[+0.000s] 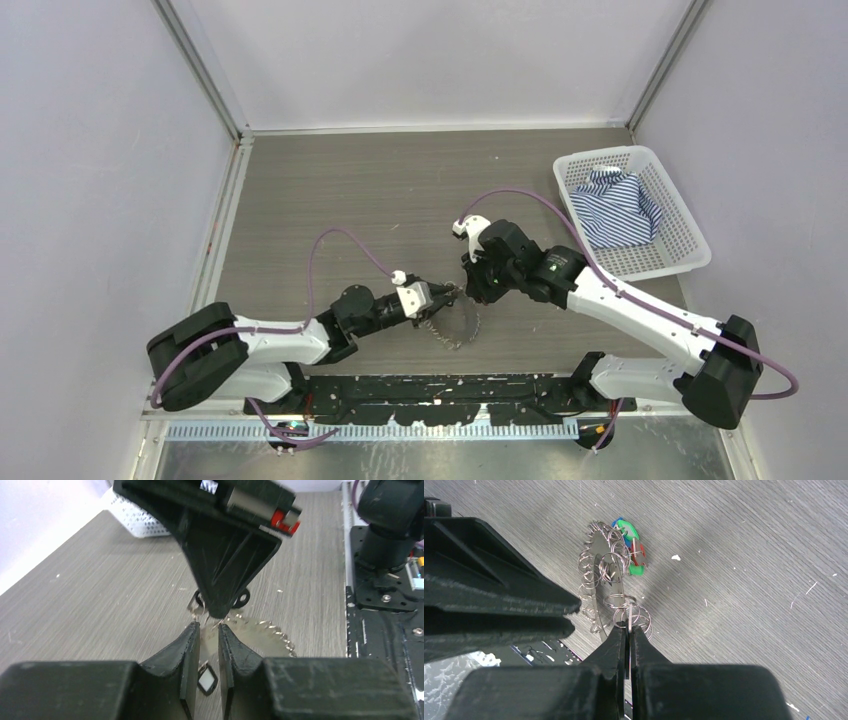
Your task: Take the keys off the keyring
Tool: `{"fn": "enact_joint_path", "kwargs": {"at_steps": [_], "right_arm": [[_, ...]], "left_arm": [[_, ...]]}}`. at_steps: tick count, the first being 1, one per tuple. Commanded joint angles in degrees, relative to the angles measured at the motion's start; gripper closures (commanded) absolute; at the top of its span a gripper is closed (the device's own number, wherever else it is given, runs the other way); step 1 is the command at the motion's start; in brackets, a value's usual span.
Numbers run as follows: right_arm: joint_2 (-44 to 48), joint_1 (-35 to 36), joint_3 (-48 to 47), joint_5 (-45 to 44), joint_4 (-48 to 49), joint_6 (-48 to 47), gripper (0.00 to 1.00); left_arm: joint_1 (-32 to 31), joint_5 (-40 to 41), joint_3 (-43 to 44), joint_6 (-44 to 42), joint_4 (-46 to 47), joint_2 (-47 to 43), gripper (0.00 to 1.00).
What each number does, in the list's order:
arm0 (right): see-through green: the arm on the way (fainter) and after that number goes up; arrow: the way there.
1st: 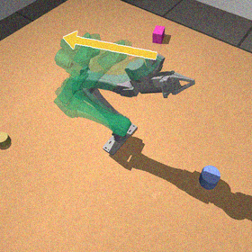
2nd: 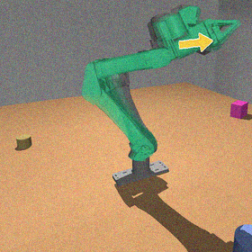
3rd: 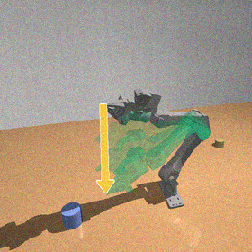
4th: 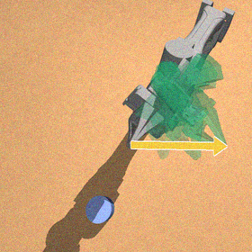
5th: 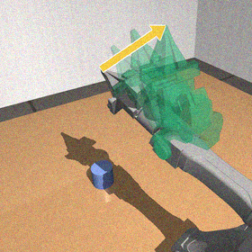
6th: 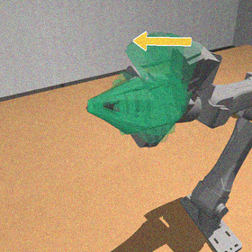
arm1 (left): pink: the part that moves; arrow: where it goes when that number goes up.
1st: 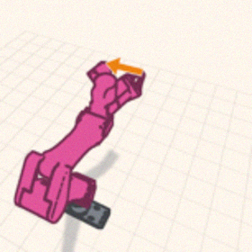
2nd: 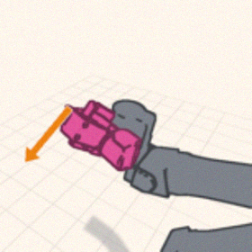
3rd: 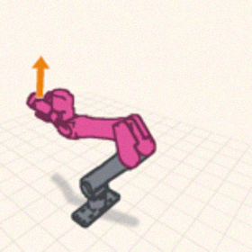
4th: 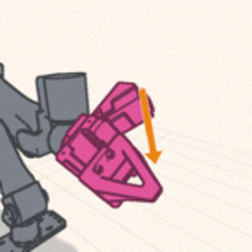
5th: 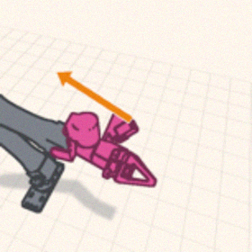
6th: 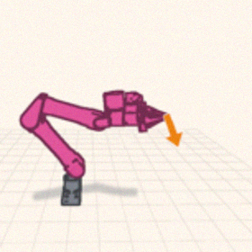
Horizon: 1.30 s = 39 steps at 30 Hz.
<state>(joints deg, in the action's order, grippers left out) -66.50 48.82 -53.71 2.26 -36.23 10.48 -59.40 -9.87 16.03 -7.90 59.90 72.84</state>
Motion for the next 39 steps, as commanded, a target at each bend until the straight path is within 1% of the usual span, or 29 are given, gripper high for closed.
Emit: {"fn": "enact_joint_path", "kwargs": {"at_steps": [1,7,11,17,22,25,33,36,39], "right_arm": [[2.04,0.56,-0.69,0.64,3.93,-1.23,0.99],[2.12,1.37,-0.86,0.07,3.91,-1.42,0.99],[2.43,1.8,-0.95,-0.33,3.68,-1.44,0.99],[2.36,2.13,-0.94,-0.59,3.53,-1.34,0.99],[2.37,2.55,-0.99,-0.81,3.51,-1.5,0.99],[2.31,2.66,-1.12,-0.94,3.47,-1.5,0.99],[2.08,3.55,-1.14,-1.3,3.27,-1.56,0.99],[2.14,3.77,-1.05,-1.46,3.27,-1.61,0.99],[2.25,3.87,-0.92,-1.72,3.2,-1.61,0.99]], "left_arm": [[0.69,-6.47,4.15,0.26,-3.94,-1.84,0.78],[0.78,-5.69,6.69,-0.01,-6.71,0.71,0.76],[0.82,-2.59,6.9,-0.92,-7.12,1.25,0.74],[0.97,1.14,6.45,-1.73,-7.72,0.3,0.69],[1.12,0.46,6.69,-2.21,-9.18,0.27,0.68],[1.21,-2.09,7.31,-2.38,-10.9,0.52,0.68],[1.37,-1.66,8.38,-2.69,-10.54,2.01,0.68],[1.39,-2.34,8.81,-2.7,-10.84,2.88,0.71],[1.39,-3.39,8.84,-2.73,-11.4,3.45,0.75]]}}
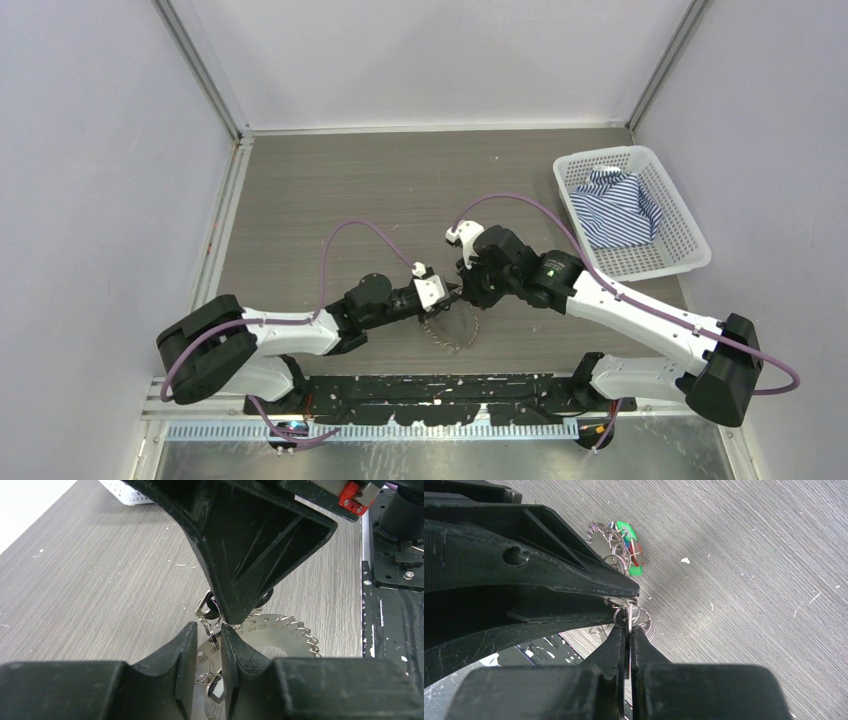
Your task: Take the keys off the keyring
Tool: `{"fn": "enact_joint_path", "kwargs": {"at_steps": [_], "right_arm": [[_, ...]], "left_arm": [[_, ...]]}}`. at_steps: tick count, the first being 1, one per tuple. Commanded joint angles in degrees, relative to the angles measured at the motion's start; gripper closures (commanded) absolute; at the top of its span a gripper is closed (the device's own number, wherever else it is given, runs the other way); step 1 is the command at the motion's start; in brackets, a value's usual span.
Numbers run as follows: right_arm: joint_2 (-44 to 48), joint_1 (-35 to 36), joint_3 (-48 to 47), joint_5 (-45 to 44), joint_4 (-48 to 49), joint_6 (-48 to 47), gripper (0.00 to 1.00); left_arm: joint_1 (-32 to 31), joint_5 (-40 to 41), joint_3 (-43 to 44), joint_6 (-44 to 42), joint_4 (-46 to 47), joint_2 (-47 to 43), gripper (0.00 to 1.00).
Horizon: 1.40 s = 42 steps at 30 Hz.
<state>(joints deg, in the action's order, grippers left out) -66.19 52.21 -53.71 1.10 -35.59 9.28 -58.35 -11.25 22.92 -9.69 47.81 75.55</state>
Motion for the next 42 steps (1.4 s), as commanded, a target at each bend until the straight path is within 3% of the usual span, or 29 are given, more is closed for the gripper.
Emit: {"fn": "enact_joint_path", "kwargs": {"at_steps": [1,3,9,17,25,42], "right_arm": [[1.95,0.51,-0.95,-0.57,2.48,-0.41,0.99],[2.03,0.57,-0.89,-0.65,2.46,-0.58,0.99],[1.87,0.67,-0.78,-0.74,1.92,-0.49,0.99],[1.59,0.64,-1.73,-5.02,-0.99,-1.11,0.99],[-0.32,-0.22,-3.63,-6.19,-3.71,-1.92,0.99],[-6.18,-6.64,-5.05,5.93,-8.33,-1.2,0.99]], "left_arm": [[0.34,-2.69,1.88,-0.9,0.28,0.66,0.76],[0.34,-3.43,1.77,-1.0,-0.39,0.54,0.77],[0.34,-3.73,1.91,-1.63,-1.59,0.63,0.99],[-0.24,-5.7,-0.23,-5.0,-0.68,-0.06,0.99],[-4.92,-1.89,-3.21,-11.05,0.68,-1.61,1.0],[-11.17,4.07,-5.51,-13.9,4.57,-3.69,1.0]]}}
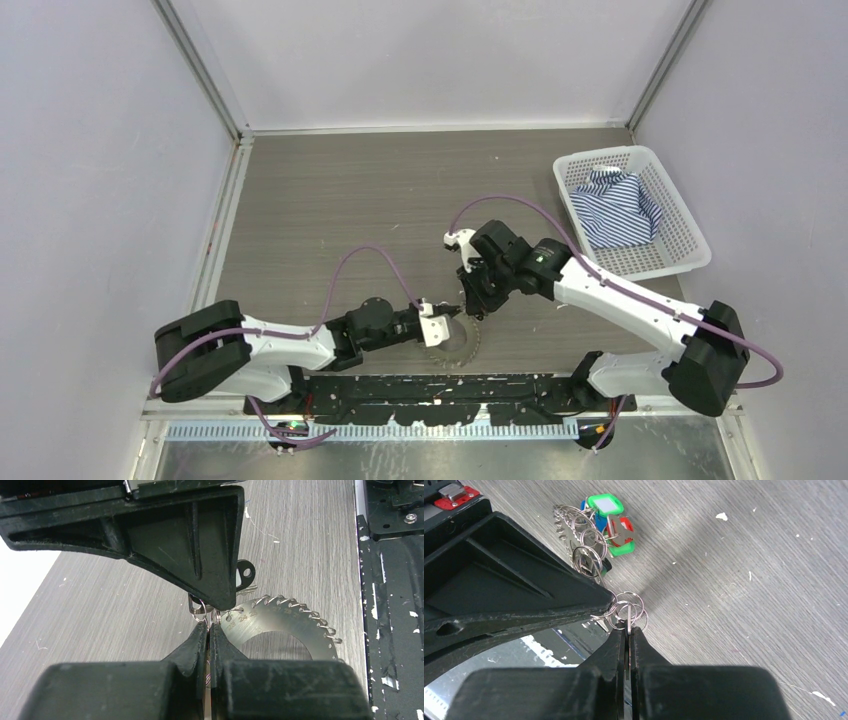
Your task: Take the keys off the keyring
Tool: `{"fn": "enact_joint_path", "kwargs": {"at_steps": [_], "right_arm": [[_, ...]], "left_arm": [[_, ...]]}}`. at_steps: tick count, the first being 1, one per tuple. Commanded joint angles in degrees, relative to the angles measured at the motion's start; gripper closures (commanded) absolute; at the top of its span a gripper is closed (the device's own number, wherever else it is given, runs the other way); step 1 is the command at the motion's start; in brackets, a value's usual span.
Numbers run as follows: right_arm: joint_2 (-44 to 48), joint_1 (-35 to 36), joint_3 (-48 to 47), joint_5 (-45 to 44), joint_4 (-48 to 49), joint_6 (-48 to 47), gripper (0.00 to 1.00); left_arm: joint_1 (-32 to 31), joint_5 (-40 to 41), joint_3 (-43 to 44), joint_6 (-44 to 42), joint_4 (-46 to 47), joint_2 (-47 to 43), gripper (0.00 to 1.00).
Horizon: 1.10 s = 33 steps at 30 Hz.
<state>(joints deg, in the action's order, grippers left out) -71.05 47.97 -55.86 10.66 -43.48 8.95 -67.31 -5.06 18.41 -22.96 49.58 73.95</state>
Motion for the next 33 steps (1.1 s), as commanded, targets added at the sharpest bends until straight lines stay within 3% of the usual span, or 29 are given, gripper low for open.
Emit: {"fn": "enact_joint_path", "kwargs": {"at_steps": [1,33], "right_arm": [[-1.77,-2.5,-3.06,-3.62,-0.72,-0.91,0.99],[-12.38,-2.61,-7.41,-2.25,-7.53,-1.05,0.99]], "left_arm": [[-2.41,-2.07,-1.06,-0.6,2.99,-2.14,1.0],[-5.03,1.96,-3.5,-0.86,9.96,-3.81,1.0]]}}
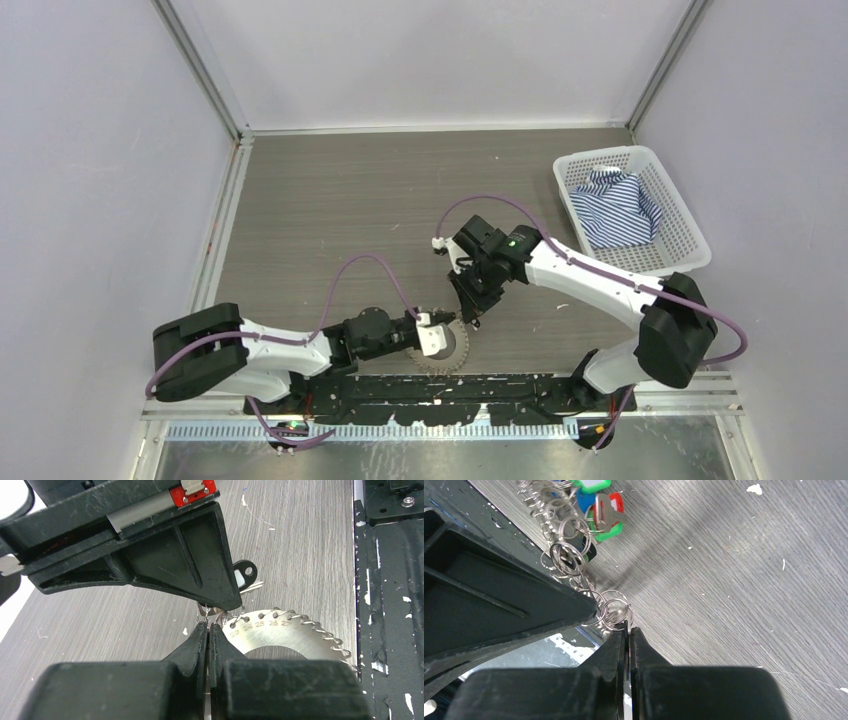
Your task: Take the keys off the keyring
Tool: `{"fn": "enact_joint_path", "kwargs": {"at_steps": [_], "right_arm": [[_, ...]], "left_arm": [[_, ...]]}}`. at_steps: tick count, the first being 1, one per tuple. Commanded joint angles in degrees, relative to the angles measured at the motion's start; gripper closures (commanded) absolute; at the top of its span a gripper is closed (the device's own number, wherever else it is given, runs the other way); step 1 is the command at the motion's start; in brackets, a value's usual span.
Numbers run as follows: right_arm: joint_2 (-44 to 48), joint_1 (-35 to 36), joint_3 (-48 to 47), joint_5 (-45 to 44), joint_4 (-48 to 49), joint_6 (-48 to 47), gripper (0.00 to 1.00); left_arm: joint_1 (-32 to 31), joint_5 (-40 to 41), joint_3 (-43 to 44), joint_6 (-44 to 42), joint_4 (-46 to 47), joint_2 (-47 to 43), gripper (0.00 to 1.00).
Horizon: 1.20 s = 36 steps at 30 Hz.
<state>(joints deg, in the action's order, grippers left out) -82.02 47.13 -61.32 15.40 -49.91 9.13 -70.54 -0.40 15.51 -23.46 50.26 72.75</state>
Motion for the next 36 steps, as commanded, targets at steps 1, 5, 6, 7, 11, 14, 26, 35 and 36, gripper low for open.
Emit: {"fn": "enact_joint_path", "kwargs": {"at_steps": [1,5,6,7,11,14,26,35,36], "right_arm": [[-1.66,-1.81,-2.04,-6.83,-1.19,-1.25,0.99],[-2.35,-1.8,-2.32,-6.75,-2.22,-1.12,0.99],[-2.64,-1.82,-2.39,-6.86,-2.43,-1.15,0.99],[-2.62,-1.83,-2.41,-6.87,-2.46,-1.2,0.99],[-2.35,-1.75,-2.28,-6.96,-1.8,-0.75,0.99],[-1.68,-1.81,-2.07,-7.55,-1.3,-0.38,0.99],[1.3,-1.78,-1.44,-11.26,-0.76,1.17,0.99],[1.67,-1.85,-1.58,-10.96,-0.13,0.76,0.99],[2.0,-1.8,-1.67,-11.08,0.09,0.79,0.99]], "left_arm": [[-1.79,-2.44,-0.71,-0.23,9.71,-2.61,1.0],[-1.79,-1.42,-1.4,0.11,11.35,-2.77,1.0],[-1.79,-1.38,-1.5,0.2,11.35,-2.81,1.0],[-1.8,-1.34,-1.57,0.3,11.54,-2.87,1.0],[-1.8,-0.5,-2.25,0.98,13.15,-2.88,1.0],[-1.79,2.33,-3.37,2.25,15.47,-2.88,1.0],[-1.64,5.72,-5.2,4.96,18.37,-4.66,1.0],[-1.26,6.41,-5.21,7.09,17.27,-5.93,1.0],[-1.25,6.63,-4.96,7.25,16.63,-5.57,1.0]]}}
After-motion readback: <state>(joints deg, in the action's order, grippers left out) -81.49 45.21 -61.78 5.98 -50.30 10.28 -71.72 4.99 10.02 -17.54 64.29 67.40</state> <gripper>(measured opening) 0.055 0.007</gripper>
